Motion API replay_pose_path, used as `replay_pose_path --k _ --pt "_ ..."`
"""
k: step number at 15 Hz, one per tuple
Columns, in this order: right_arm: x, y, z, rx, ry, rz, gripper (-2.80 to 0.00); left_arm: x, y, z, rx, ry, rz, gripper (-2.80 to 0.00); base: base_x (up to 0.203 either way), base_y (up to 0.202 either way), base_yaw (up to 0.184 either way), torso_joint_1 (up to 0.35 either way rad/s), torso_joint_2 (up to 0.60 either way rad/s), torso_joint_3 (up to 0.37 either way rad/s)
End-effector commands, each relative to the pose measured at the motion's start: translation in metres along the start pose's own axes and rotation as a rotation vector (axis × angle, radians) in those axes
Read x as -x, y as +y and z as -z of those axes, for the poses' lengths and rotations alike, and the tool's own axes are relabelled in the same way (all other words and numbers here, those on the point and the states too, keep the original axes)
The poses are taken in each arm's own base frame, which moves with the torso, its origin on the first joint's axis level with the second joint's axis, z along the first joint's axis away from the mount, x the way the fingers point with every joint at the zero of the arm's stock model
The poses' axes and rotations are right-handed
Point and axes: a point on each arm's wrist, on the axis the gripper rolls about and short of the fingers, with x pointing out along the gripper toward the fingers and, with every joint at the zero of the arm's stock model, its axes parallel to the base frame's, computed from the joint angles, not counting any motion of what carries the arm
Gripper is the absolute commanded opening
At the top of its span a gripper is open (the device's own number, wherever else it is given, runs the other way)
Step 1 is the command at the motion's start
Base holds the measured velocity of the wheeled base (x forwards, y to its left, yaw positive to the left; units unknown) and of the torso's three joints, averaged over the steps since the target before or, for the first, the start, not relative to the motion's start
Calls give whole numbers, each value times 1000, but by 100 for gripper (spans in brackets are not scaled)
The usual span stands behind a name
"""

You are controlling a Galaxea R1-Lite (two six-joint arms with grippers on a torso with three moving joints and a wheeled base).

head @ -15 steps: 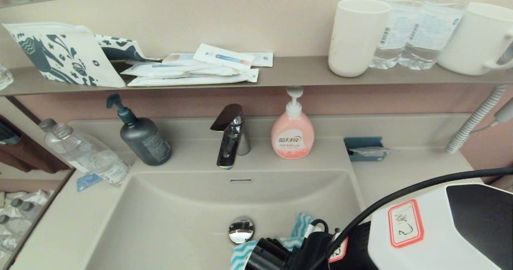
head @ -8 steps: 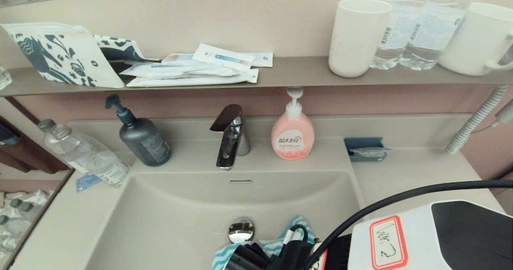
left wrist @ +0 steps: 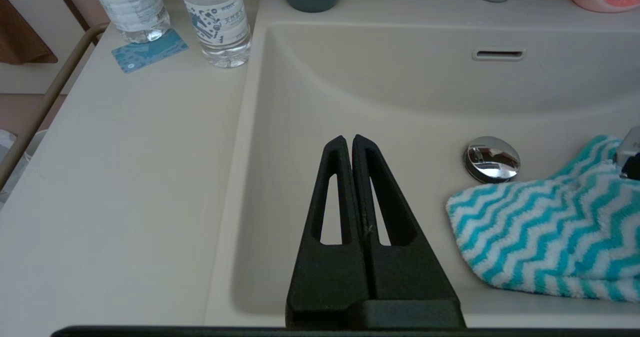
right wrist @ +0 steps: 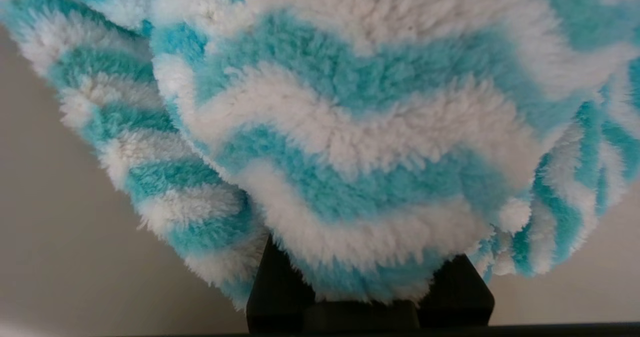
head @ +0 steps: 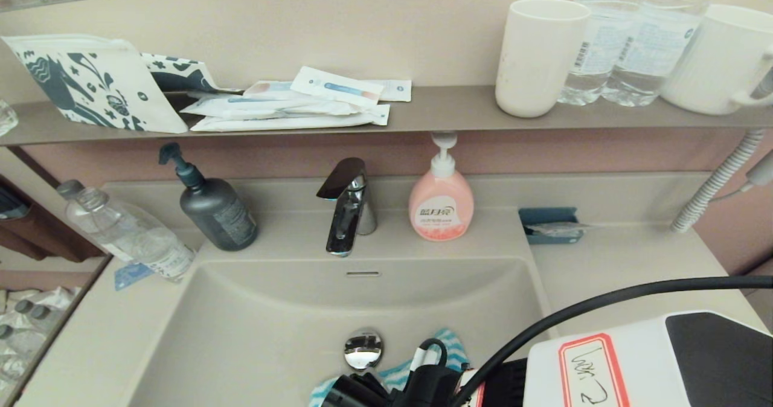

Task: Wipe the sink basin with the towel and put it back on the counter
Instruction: Wipe the sink

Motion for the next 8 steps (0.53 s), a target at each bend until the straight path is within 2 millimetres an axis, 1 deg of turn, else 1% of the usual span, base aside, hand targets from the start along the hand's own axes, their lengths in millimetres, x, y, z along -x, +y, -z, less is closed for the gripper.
replay_pose_path --k 1,3,6,8 --pt "8 1 -7 -13 -36 -11 -280 0 0 0 0 2 0 -280 0 0 0 0 0 0" --pt "10 3 -13 -30 -58 -21 -280 0 0 0 0 2 0 -280 0 0 0 0 0 0" --pt "5 9 -25 -131 -85 -33 -280 0 0 0 0 2 0 -280 0 0 0 0 0 0" --pt "3 15 -27 -205 -82 -30 -280 0 0 0 0 2 0 -280 0 0 0 0 0 0"
